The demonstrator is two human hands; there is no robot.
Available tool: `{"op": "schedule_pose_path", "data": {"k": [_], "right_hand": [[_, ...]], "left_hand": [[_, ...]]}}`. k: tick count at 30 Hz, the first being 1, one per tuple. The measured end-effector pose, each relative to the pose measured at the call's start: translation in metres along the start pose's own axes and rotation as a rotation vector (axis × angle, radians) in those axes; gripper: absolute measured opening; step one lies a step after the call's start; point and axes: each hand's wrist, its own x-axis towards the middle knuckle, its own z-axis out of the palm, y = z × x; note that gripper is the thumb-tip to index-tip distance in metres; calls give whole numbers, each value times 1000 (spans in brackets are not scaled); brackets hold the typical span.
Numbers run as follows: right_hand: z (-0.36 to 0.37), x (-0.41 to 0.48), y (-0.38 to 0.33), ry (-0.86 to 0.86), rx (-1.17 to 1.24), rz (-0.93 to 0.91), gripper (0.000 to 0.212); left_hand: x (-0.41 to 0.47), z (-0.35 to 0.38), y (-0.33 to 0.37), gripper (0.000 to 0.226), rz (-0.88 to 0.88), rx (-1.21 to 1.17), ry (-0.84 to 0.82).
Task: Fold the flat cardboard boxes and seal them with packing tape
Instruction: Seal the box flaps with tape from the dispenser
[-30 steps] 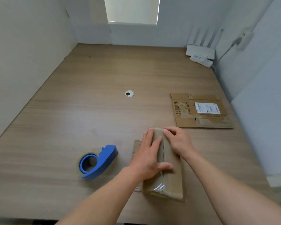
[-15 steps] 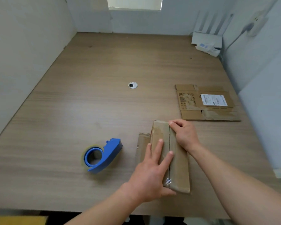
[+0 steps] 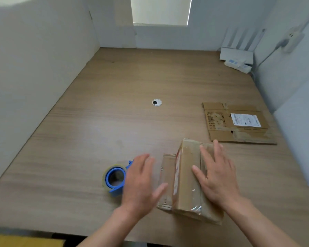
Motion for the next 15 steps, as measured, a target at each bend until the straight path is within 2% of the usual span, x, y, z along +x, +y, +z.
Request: {"op": "schedule_pose_path", "data": {"k": [1,2,5,7,11,15], "right_hand": [[1,-4,-1,4,8,-8,80],[1,-8,-2,21,21,-18,78],[-1,-12,-8,125,71,-70,69],[-6,-12,-12,183,131,-103,66],[-14,-8,-18,226,180,-143,62],[-11,-6,-18,167,162,-152,59]], "left_hand": [[-1,-2,-20,76,-62,87,67],[-2,-3,-37,70,-146,173,56],[-4,-5,-69,61,-414,362,-188],[-3,-6,-76,55,-511,432,-330],[0,-3,-78,44,-531,516,-435],[0,0,-76,36,-549,503,-488]]}}
